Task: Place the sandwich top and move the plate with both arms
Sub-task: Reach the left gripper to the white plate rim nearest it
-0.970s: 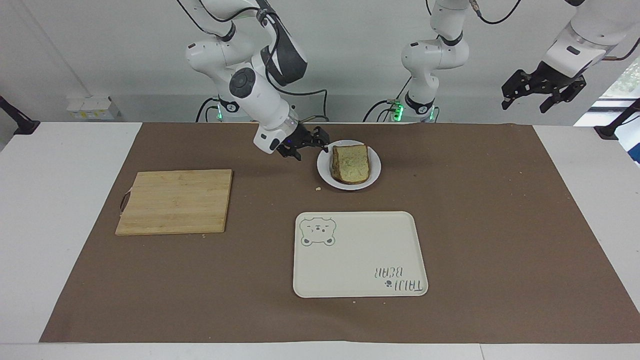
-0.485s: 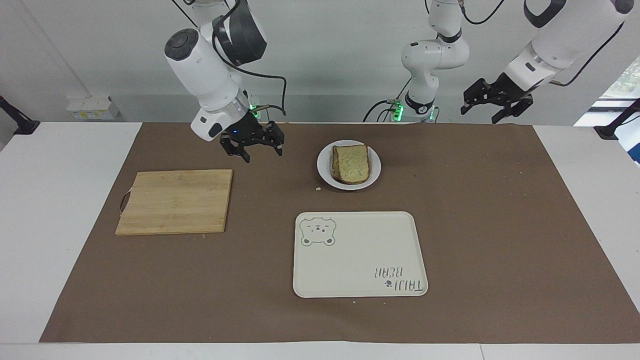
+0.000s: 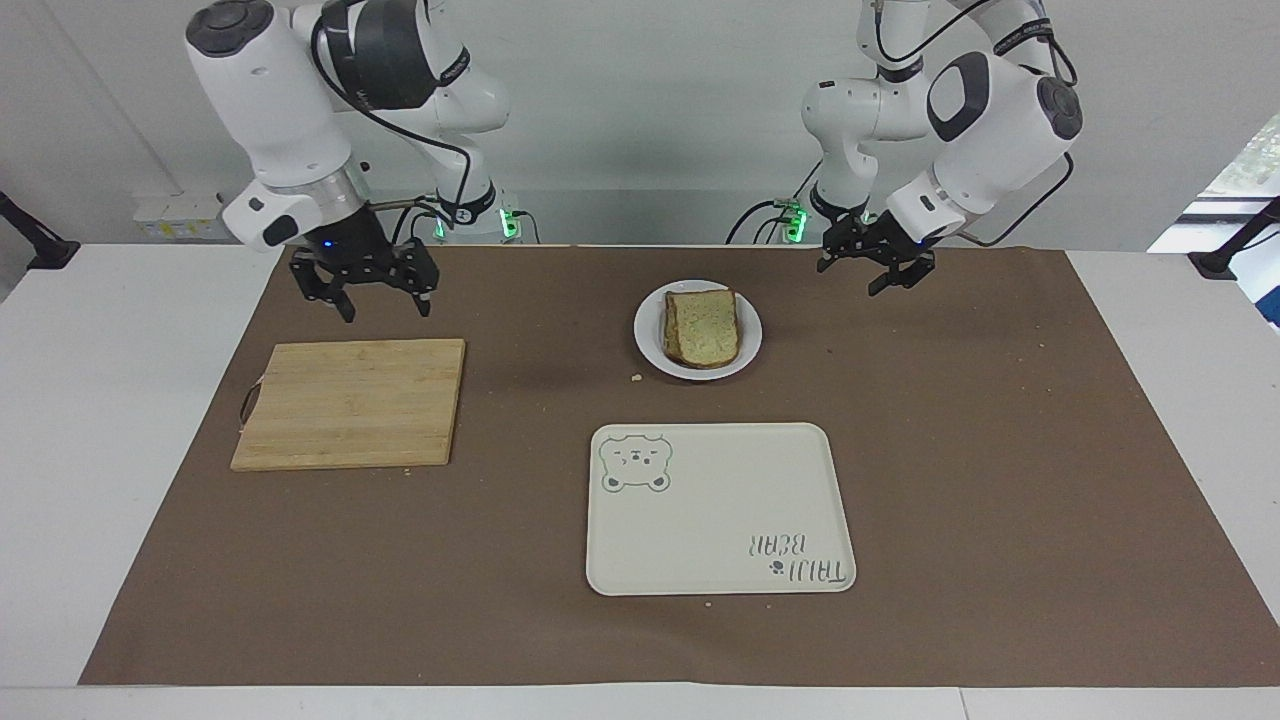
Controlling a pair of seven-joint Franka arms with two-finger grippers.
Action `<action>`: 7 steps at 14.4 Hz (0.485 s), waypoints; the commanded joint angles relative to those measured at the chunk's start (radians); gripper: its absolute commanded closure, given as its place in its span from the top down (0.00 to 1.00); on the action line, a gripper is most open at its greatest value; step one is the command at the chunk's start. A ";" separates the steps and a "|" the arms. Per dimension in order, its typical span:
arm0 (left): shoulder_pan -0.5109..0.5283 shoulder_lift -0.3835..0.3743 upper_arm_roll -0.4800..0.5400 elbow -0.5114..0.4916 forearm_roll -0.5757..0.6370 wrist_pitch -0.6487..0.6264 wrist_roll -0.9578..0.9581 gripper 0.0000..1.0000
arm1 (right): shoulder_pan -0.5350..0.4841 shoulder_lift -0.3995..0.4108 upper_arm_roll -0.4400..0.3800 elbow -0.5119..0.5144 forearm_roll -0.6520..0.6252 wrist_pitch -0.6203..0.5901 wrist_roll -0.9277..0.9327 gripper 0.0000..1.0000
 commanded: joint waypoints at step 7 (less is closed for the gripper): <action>-0.073 0.001 0.016 -0.367 -0.385 0.288 0.346 0.85 | -0.034 0.005 -0.035 0.128 -0.038 -0.205 -0.017 1.00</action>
